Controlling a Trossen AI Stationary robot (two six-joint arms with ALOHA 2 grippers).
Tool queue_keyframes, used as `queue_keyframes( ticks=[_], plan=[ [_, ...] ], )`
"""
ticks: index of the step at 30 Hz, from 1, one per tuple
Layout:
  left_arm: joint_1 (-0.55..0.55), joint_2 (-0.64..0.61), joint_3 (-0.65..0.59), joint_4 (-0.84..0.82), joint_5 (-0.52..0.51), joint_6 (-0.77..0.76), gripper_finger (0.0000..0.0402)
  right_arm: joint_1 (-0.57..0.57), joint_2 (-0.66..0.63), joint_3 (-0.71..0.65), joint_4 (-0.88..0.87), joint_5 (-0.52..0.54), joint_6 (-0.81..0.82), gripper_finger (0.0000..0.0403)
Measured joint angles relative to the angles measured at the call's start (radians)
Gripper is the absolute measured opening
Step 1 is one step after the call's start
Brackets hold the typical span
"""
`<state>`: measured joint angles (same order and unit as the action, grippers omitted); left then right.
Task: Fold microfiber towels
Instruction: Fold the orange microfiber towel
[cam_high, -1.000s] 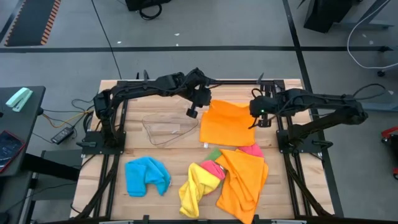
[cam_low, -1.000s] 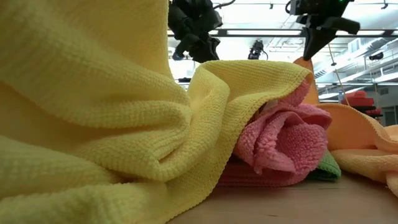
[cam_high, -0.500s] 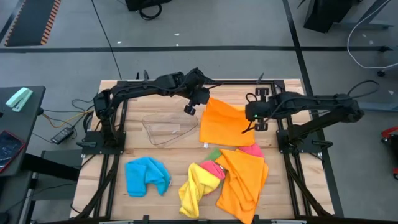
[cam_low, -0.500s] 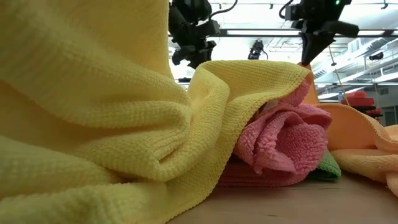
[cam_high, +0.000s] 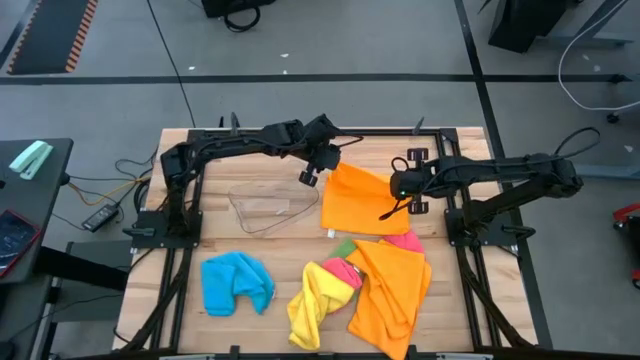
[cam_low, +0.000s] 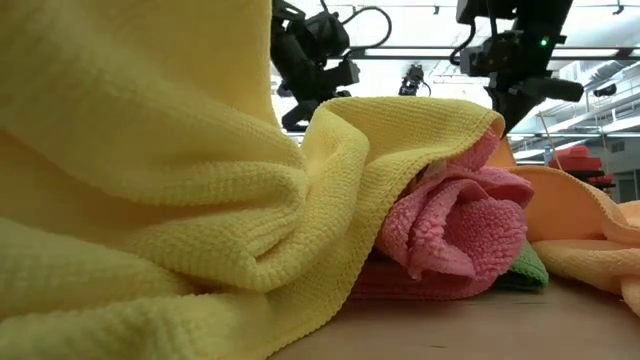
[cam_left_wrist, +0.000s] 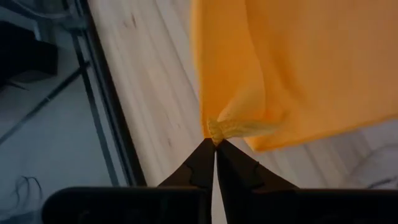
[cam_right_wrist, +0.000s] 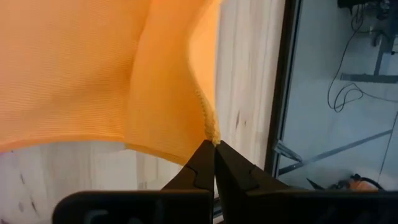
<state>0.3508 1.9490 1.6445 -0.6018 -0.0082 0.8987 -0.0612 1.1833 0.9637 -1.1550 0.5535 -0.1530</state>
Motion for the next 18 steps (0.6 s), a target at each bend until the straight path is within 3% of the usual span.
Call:
queue_keyframes(
  ticks=[18],
  plan=[
    [-0.098, 0.001, 0.0, -0.089, 0.012, 0.002, 0.0036, 0.127, -0.001, -0.002, 0.036, -0.194, -0.033, 0.0011]
  ],
)
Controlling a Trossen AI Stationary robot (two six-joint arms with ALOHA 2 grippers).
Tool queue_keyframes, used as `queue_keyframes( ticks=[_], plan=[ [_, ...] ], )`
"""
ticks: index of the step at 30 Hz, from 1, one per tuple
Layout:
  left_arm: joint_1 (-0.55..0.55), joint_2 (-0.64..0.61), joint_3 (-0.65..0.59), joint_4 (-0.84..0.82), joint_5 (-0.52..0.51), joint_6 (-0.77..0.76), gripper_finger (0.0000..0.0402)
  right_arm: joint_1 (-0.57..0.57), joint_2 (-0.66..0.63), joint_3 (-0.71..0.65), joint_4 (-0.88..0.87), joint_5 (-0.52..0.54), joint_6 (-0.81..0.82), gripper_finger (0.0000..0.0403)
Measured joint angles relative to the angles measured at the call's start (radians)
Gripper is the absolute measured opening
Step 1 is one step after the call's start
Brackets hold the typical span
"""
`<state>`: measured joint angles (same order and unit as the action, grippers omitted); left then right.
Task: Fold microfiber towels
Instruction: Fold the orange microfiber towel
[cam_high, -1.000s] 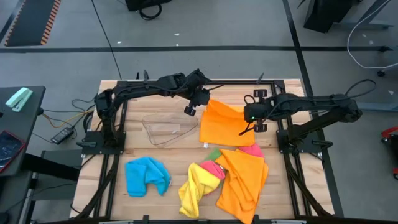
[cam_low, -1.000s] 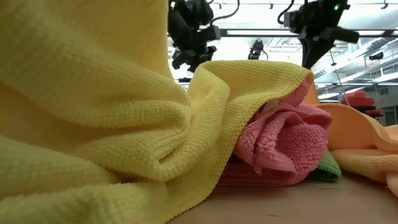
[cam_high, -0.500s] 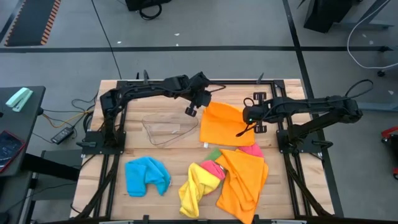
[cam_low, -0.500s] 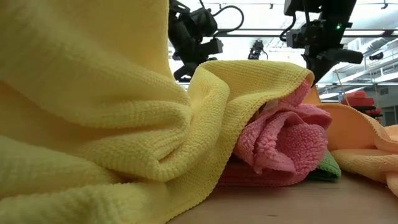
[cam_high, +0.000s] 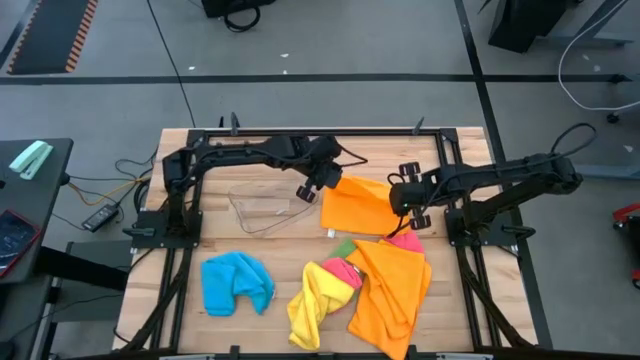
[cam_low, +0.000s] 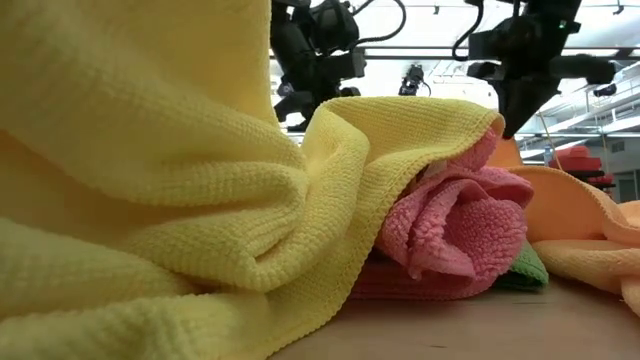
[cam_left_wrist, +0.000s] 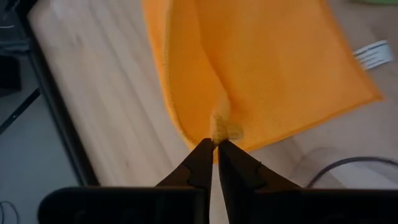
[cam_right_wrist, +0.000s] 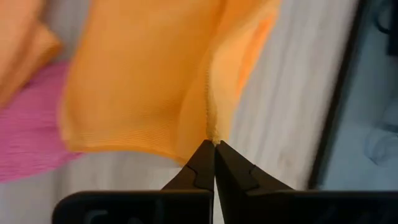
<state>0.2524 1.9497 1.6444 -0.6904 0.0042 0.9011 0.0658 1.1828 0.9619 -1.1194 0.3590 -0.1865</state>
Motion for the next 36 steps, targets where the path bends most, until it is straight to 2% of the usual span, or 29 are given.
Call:
queue_keyframes(
  ticks=[13, 18, 26, 36],
  plan=[
    [-0.067, 0.036, 0.0, -0.015, 0.001, -0.044, 0.0026, 0.023, 0.0, -0.115, 0.031, -0.169, 0.04, 0.0011],
    [-0.086, 0.08, 0.0, -0.02, 0.001, -0.043, 0.0031, 0.023, 0.001, -0.136, 0.056, -0.243, 0.044, 0.0011],
    [-0.089, 0.083, 0.0, -0.019, 0.0, -0.052, 0.0023, 0.023, 0.0, -0.167, 0.127, -0.354, 0.041, 0.0011],
    [-0.114, 0.112, 0.001, -0.041, 0.001, -0.056, 0.003, 0.023, 0.01, -0.168, 0.139, -0.377, 0.063, 0.0011]
  ],
)
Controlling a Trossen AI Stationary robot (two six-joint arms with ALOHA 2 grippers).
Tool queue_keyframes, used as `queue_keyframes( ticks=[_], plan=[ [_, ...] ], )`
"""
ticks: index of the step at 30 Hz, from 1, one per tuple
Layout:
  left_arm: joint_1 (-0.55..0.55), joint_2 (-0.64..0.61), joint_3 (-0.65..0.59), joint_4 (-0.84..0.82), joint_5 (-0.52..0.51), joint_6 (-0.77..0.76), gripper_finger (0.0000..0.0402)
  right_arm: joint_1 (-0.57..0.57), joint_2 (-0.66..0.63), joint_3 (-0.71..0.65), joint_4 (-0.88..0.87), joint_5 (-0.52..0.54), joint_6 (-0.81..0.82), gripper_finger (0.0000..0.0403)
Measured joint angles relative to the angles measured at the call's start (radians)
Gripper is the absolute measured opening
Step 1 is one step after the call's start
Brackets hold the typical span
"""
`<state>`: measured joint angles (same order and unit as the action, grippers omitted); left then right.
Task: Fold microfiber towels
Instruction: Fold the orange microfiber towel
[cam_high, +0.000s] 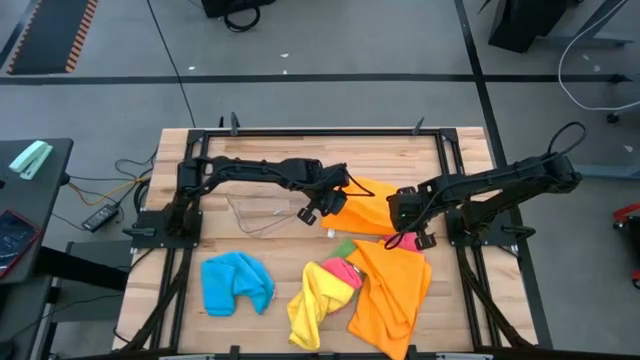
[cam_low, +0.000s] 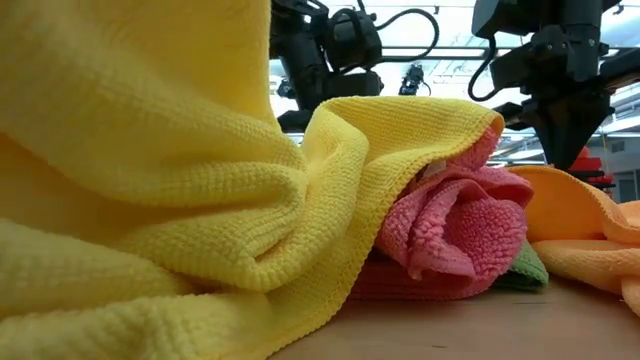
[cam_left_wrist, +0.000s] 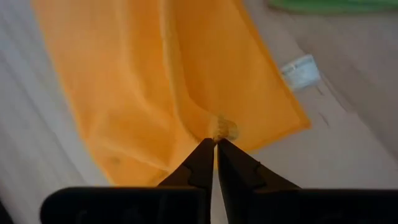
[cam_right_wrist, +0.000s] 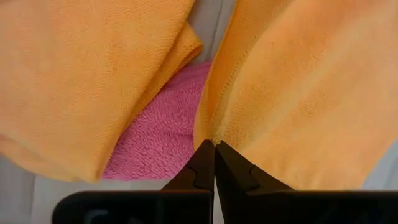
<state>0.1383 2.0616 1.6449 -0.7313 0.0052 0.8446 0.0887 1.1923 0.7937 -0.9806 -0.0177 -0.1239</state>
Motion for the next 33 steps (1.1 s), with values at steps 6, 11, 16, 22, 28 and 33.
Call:
queue_keyframes(
  ticks=[6, 11, 16, 22, 28, 33],
  plan=[
    [-0.011, 0.007, -0.001, 0.002, -0.001, 0.0, 0.0024, 0.0, 0.008, 0.0, -0.007, -0.013, 0.032, 0.0024],
    [-0.02, 0.007, -0.001, 0.0, -0.001, -0.017, 0.0032, 0.0, 0.009, 0.0, -0.013, -0.025, 0.062, 0.0046],
    [-0.042, 0.007, -0.001, -0.001, -0.001, -0.029, 0.0042, 0.0, 0.008, 0.0, -0.013, -0.044, 0.09, 0.0067],
    [-0.072, 0.007, -0.001, -0.001, 0.002, -0.024, 0.0067, 0.0, 0.008, 0.0, -0.016, -0.044, 0.111, 0.0083],
    [-0.076, 0.007, -0.001, 0.003, 0.0, -0.064, 0.0104, 0.0, 0.008, 0.0, -0.016, -0.044, 0.121, 0.0082],
    [-0.074, 0.007, -0.001, 0.01, -0.001, -0.188, 0.0123, 0.0, 0.008, 0.0, -0.011, -0.044, 0.121, 0.0081]
  ],
)
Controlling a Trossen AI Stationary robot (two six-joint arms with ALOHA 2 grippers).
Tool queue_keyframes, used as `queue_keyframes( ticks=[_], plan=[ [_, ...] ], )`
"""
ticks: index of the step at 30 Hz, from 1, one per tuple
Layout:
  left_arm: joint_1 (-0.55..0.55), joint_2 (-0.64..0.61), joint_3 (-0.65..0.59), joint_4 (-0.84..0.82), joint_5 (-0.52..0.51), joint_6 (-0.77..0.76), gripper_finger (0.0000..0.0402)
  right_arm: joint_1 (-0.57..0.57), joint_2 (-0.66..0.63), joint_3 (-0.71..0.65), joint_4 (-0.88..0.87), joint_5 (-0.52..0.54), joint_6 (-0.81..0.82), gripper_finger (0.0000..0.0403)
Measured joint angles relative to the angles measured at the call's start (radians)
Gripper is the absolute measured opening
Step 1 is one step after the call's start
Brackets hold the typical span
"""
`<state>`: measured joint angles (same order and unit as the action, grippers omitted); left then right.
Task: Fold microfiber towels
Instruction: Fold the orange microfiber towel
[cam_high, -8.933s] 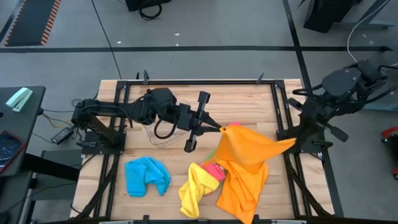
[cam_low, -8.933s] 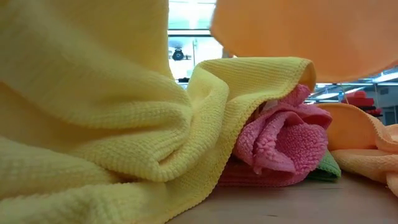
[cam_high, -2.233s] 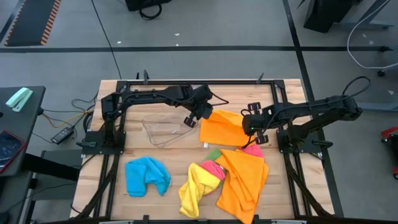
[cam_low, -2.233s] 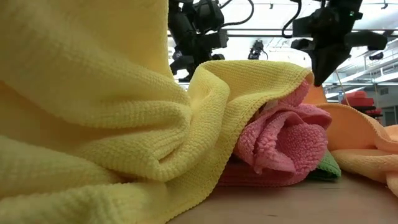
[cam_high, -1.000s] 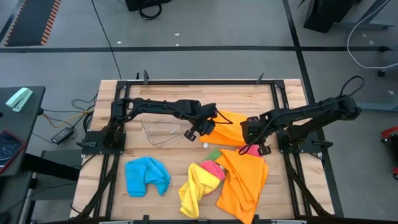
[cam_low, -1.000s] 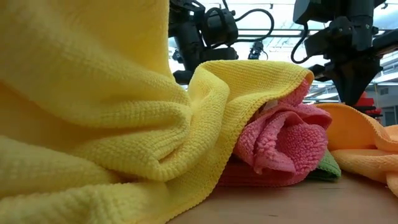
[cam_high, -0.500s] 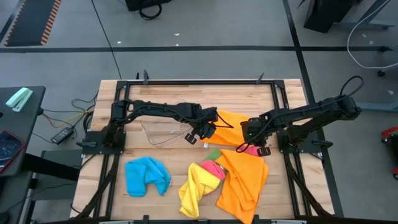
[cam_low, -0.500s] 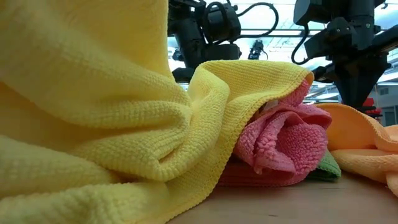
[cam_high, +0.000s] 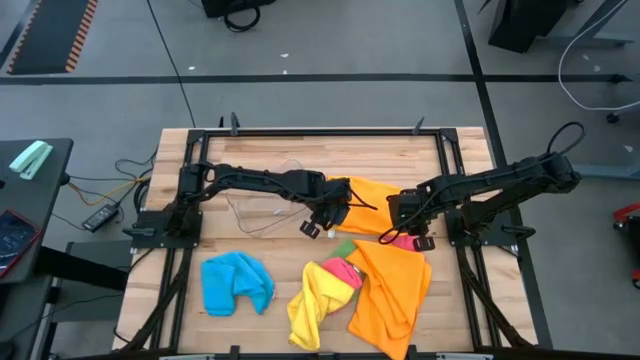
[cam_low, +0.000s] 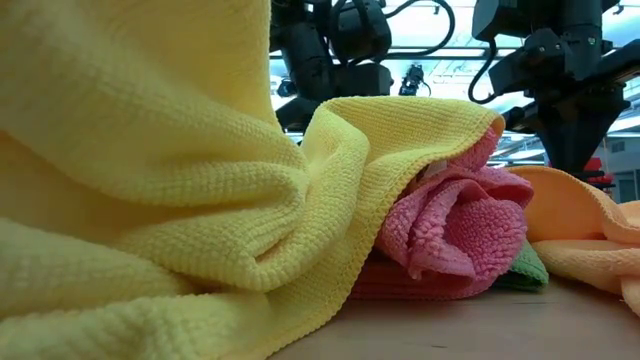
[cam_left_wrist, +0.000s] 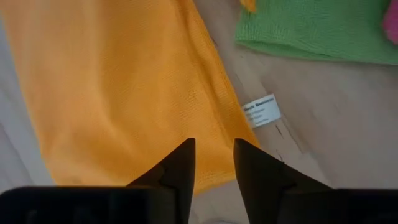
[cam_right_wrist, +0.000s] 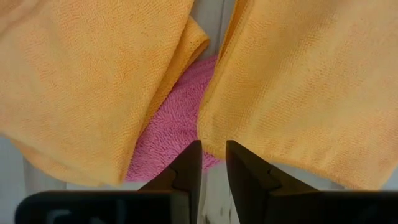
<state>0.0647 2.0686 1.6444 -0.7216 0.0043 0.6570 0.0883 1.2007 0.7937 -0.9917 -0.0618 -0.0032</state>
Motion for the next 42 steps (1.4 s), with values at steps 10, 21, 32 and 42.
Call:
queue_keyframes(
  ticks=[10, 21, 32, 42],
  plan=[
    [-0.024, 0.077, 0.0, 0.023, -0.085, -0.066, 0.0116, 0.0, 0.0, 0.001, 0.058, 0.001, 0.0, 0.008],
    [-0.076, 0.099, 0.001, -0.026, -0.201, -0.059, 0.0152, 0.0, 0.0, 0.001, 0.089, 0.009, 0.0, 0.008],
    [-0.117, 0.111, 0.0, -0.034, -0.222, 0.087, 0.0187, 0.0, 0.0, 0.001, 0.106, 0.009, 0.009, 0.008],
    [-0.129, 0.115, 0.0, -0.072, -0.349, 0.162, 0.0185, 0.0, 0.0, 0.001, 0.11, 0.033, 0.01, 0.008]
  ],
)
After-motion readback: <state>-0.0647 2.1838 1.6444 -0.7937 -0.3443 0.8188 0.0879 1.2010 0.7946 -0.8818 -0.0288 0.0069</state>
